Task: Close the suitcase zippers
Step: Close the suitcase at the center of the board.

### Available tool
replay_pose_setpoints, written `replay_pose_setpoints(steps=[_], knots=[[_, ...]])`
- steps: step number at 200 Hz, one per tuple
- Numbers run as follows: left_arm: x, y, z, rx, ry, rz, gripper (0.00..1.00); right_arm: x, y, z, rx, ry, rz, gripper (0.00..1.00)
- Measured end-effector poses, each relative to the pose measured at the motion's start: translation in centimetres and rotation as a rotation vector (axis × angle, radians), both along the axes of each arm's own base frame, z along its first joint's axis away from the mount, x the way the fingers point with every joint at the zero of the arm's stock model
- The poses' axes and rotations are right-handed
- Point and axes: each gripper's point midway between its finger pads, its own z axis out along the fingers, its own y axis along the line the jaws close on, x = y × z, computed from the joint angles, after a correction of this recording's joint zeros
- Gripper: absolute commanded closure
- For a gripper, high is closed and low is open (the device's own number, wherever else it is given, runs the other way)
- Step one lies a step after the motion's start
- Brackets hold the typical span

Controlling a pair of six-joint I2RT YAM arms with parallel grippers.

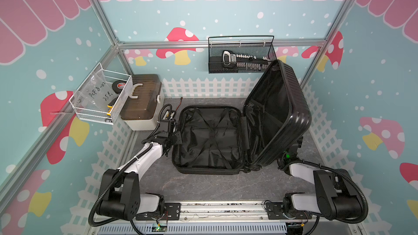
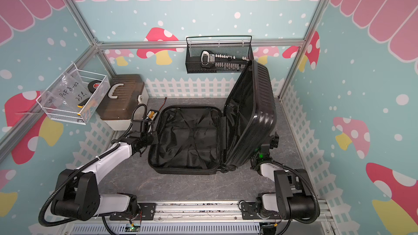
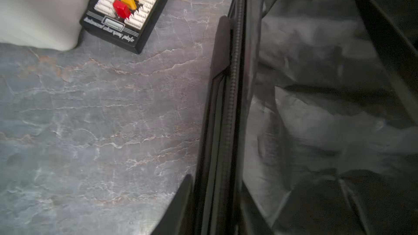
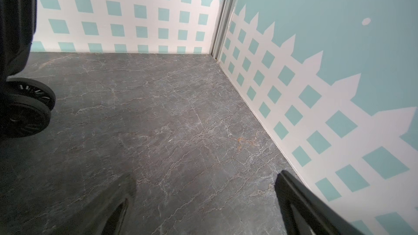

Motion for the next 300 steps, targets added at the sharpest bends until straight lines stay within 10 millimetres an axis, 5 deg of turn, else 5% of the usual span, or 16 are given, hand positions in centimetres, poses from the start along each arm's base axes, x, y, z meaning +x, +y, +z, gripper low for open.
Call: replay_pose_setpoints(steps=[56, 147, 207, 271, 300], knots=[[-0.5, 0.6, 3.2, 0.054, 0.013, -0.003, 1.0, -1.0, -1.0, 0.7, 0.002, -0.007, -0.065, 0.01], [-1.6, 3.4, 20.0, 0.24, -0.144, 0.008, 1.0, -4.3, -4.3, 3.4, -0.042, 0.0, -0.293, 0.01], [-2.2, 5.2, 28.2, 0.344, -0.236, 0.037, 1.0, -5.2, -5.9, 6.3, -0.082, 0.041, -0.419, 0.01], [-1.6, 4.7, 30.4, 0.357, -0.256, 0.02, 1.0, -3.7, -5.4, 11.9, -0.057, 0.075, -0.369, 0.01], [-1.4, 3.8, 30.4, 0.341, -0.26, -0.008, 1.0, -2.6, -3.1, 12.1, 0.001, 0.113, -0.204, 0.01]])
